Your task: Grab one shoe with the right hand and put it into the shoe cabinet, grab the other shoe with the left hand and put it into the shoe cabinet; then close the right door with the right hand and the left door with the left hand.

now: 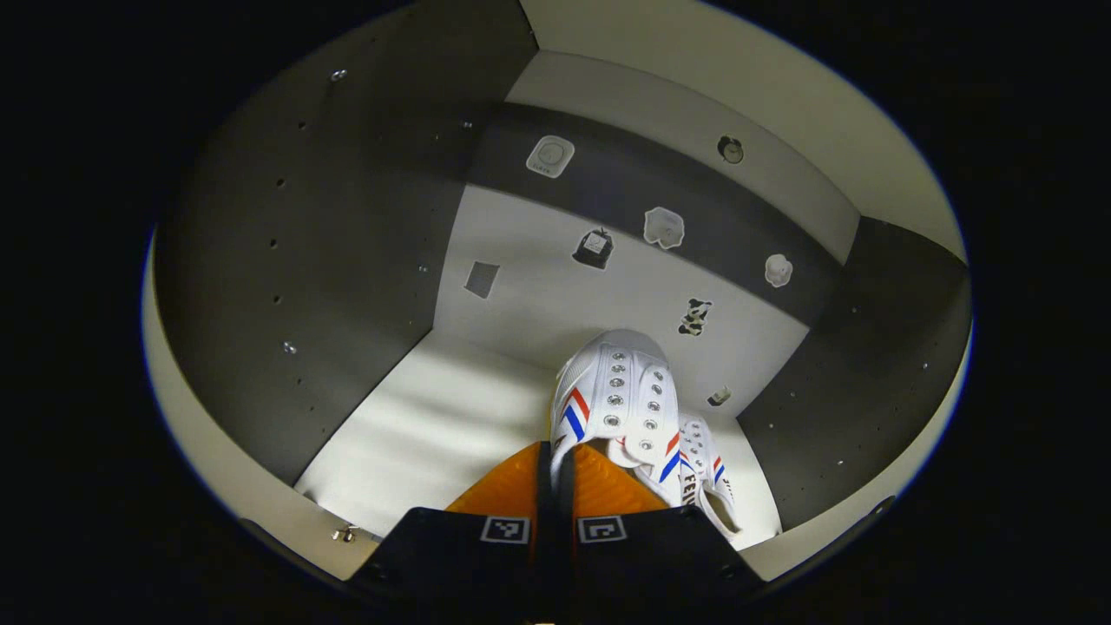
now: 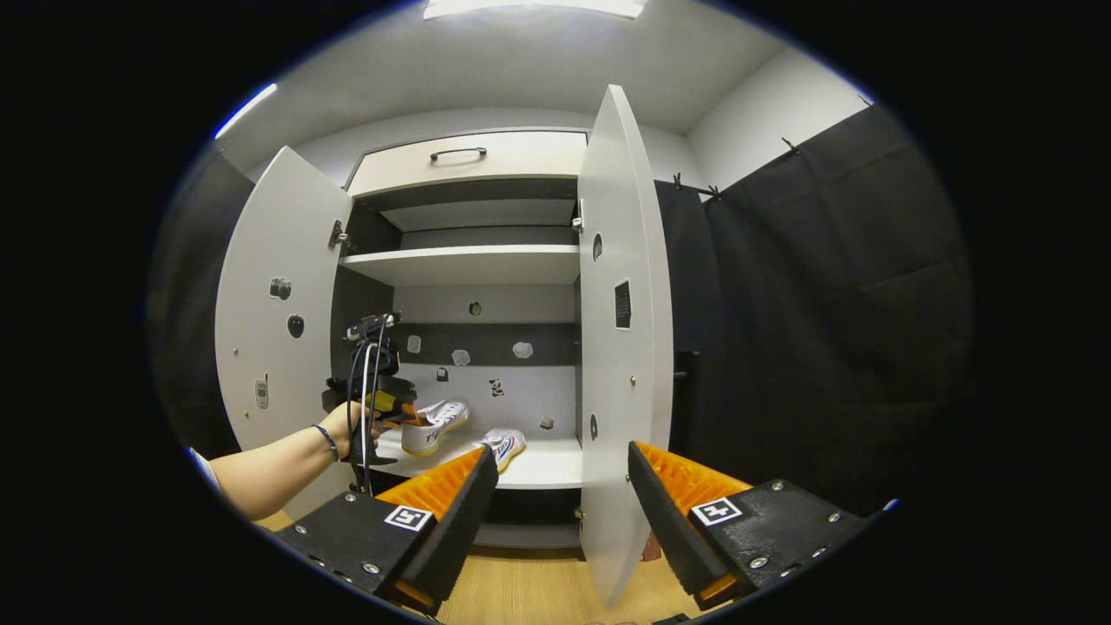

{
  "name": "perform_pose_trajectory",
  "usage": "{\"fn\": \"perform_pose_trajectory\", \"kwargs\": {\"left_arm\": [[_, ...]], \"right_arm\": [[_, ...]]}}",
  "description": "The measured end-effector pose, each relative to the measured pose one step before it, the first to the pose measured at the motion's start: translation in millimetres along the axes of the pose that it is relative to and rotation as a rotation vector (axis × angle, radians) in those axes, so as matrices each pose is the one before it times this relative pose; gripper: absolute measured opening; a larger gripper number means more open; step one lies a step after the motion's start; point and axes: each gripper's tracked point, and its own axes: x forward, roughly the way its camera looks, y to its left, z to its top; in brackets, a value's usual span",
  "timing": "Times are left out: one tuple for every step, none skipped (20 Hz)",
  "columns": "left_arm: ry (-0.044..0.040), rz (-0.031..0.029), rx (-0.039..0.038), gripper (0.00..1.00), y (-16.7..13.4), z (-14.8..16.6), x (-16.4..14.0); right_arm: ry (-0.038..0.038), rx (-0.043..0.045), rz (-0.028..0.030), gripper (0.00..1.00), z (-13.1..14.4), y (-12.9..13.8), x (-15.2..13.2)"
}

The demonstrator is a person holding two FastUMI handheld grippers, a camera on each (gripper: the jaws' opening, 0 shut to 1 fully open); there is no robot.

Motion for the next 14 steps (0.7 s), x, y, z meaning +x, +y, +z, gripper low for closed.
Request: {"fn": "perform_pose_trajectory", "kwargs": {"left_arm": [[0.00825,0.00987,0.00827,0.06,3.48,-4.96,4.17],[0.00827,0.0086,0.01004,0.06,3.27,-2.95,5.26],[0.00979,0.00711,0.00334,0.06,2.01,-5.1,2.78],[0.00506,0.00392,-0.00214,0.06,1.92,-2.94,4.37],[0.00652,0.00356,-0.00307,0.06,1.54,-3.82,1.08],[0.01091,0.00486,0.00227,0.06,1.91,-3.39,4.42],[0.01274,0.00676,0.00165,0.06,1.89,-4.76,0.03],[-0.00384,0.00737,0.00079,0.05,2.08,1.19,1.5],[-0.00654,0.00311,0.00073,0.06,1.73,1.97,3.89],[0.00354,0.0047,0.00618,0.06,1.28,-0.95,-0.15],[0.01014,0.00437,0.00822,0.06,1.03,-2.39,0.11],[-0.00897,-0.01318,0.00205,0.07,-3.06,2.82,-2.43],[-0.01241,-0.02779,-0.00585,0.11,-7.2,2.48,0.53],[-0.00836,-0.00263,0.0003,0.23,-2.2,1.35,-2.97]], "right_arm": [[0.00328,0.00136,-0.00107,0.93,-0.61,-0.11,-1.41],[0.004,0.0011,-0.0005,0.93,-1.07,-0.13,-0.77],[0.00195,-0.00092,-0.00115,0.93,-0.13,-0.17,-1.21],[0.00005,-0.00187,-0.00125,0.93,-0.05,0.3,-0.24],[0.00114,-0.00186,-0.00121,0.93,-0.54,-0.03,-0.24],[0.00154,-0.00134,0.00076,0.93,0.06,0.5,-0.4],[0.00289,-0.00156,0.00163,0.93,0.51,0.93,-0.78],[0.00243,-0.00119,0.00132,0.93,-1.18,0.42,-1.11],[0.00269,-0.00033,-0.00017,0.93,-0.4,-0.3,-1.06],[0.00286,0.00025,0.00069,0.93,-0.36,-0.32,-1.29],[0.00217,0.00081,-0.00059,0.93,-0.39,0.36,-2.0],[0.00117,-0.00073,-0.00126,0.93,-1.07,-0.75,-1.21],[0.0009,-0.00084,-0.00302,0.93,0.82,-1.81,-0.2],[0.00035,-0.00031,-0.0014,0.93,-0.8,-1.4,-0.99]]}}
